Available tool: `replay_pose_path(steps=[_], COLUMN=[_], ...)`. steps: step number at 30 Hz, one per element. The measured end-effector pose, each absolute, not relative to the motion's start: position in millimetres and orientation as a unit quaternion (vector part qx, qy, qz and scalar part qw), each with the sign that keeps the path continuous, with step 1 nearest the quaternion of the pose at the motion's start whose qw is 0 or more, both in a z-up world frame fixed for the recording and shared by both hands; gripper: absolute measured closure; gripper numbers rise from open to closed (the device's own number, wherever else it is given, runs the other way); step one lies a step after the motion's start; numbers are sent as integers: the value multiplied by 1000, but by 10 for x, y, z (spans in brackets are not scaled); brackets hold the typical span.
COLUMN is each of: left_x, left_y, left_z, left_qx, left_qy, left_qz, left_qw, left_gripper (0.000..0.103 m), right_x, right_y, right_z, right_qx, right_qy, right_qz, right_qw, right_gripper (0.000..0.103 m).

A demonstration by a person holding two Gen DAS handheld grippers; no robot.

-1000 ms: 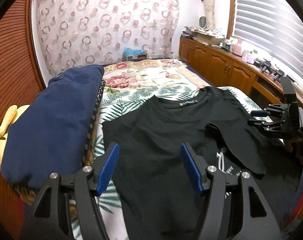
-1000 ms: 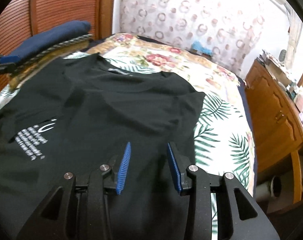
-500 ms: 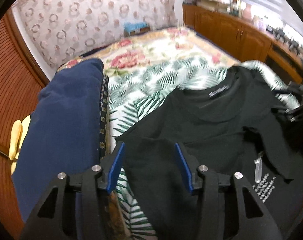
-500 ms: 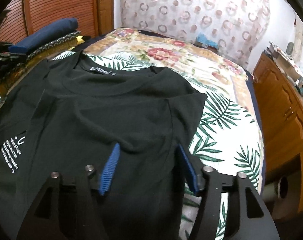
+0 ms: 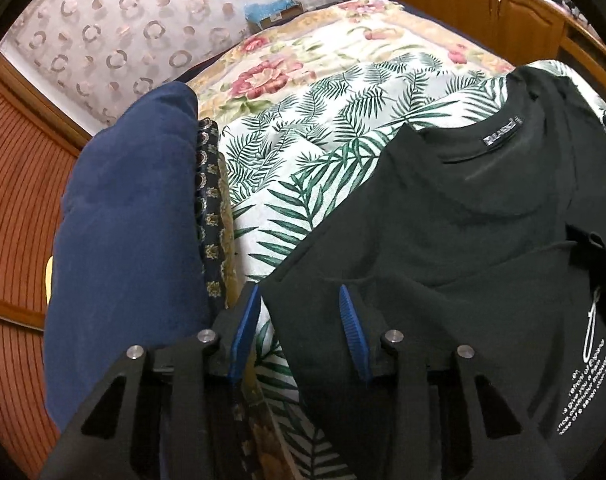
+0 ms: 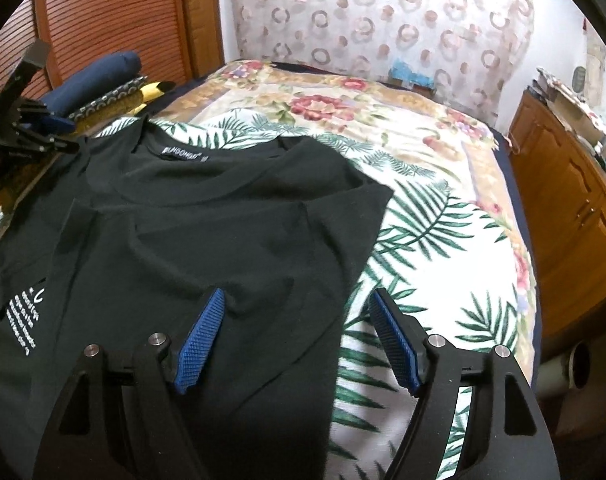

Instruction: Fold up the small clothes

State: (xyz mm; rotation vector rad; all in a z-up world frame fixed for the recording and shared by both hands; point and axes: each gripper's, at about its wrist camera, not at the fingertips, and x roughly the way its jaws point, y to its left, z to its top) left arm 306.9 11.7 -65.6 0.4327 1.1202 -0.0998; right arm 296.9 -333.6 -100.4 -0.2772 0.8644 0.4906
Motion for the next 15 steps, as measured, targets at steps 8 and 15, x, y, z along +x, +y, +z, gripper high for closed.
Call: replay_pose_path(steps=[8, 15], left_x=[3096, 3080], left_y=[151, 234], left_z=[-751, -768], left_qx=[205, 182], left_qy=[537, 532], left_qz=[-46, -59], left_qw=[817, 824], left_gripper=[64, 95], right_x=[3033, 3099], right_y=[-3420, -3460], right_z=[-924, -910], right_qx=[-120, -112], right_qy=[411, 412], right_qz=[229, 223], right_qw=[874, 876], right_gripper=[26, 26])
